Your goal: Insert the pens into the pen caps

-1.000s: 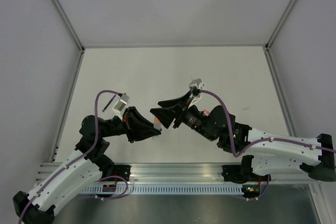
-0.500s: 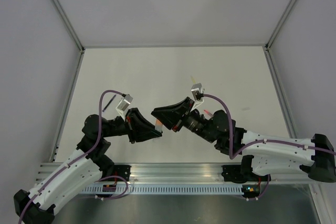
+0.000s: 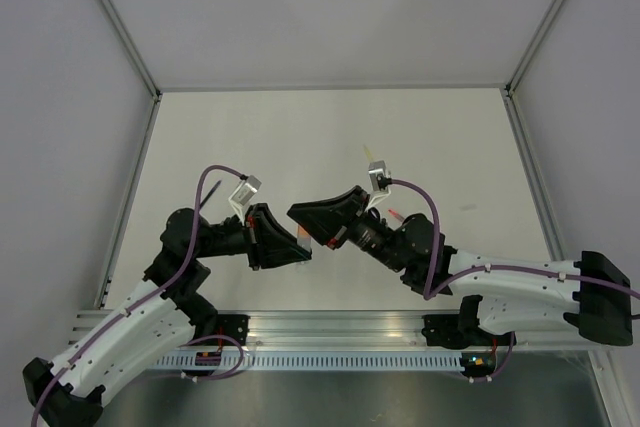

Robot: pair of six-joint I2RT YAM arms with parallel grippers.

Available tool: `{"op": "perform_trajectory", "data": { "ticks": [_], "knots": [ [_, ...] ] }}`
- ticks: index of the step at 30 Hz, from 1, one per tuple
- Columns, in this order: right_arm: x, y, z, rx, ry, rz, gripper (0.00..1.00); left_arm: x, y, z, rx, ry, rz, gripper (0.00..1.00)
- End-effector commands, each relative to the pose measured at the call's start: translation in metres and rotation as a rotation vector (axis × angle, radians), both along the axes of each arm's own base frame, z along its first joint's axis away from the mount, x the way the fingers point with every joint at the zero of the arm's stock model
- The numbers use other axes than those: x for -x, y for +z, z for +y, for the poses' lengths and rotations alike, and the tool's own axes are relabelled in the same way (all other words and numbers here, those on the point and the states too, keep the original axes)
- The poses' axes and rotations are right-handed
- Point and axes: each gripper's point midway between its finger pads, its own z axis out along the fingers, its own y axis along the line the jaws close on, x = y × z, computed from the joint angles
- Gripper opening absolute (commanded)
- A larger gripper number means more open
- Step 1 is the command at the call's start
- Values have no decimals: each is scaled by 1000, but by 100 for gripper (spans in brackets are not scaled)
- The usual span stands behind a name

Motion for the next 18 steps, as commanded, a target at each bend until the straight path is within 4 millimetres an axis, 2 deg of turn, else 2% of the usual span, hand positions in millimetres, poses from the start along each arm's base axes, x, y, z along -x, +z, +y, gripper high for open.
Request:
{"op": "perform_trajectory", "data": {
  "ticks": [1,5,10,18],
  "knots": [
    [42,-92,24,234,213,96,0,-39,70,10,155,255,-163,2],
    [42,-100,21,244,212,102,0,-48,66,12,138,305,-151,2],
    [44,-98,15,236,214,91,0,-58,64,12,123,336,-144,2],
    [48,-107,14,241,233,92,0,-69,58,11,108,348,-112,2]
  ]
}}
